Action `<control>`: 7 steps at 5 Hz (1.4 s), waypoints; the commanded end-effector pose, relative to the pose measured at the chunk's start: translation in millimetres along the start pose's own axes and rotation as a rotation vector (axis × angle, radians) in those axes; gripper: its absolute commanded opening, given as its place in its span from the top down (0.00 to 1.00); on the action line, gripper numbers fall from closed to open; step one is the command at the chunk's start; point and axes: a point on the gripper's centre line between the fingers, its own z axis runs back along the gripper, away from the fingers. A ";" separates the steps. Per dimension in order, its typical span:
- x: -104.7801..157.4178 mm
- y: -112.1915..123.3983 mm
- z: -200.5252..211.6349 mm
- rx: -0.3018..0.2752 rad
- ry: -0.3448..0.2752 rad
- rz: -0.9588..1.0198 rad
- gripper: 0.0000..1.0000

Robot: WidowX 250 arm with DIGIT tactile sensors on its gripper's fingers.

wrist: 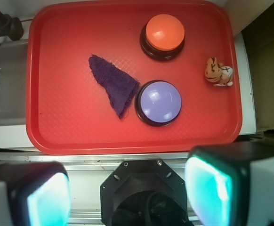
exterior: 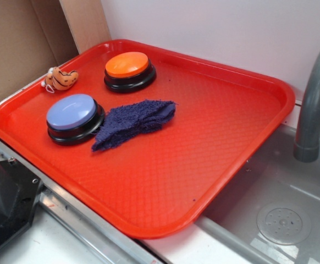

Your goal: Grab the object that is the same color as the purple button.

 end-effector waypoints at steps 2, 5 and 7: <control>11.6 -0.5 -25.0 0.071 -0.010 -0.075 0.00; 73.0 -27.7 -127.9 0.084 -0.225 -0.327 0.00; 95.5 -35.6 -194.9 0.081 -0.203 -0.360 0.00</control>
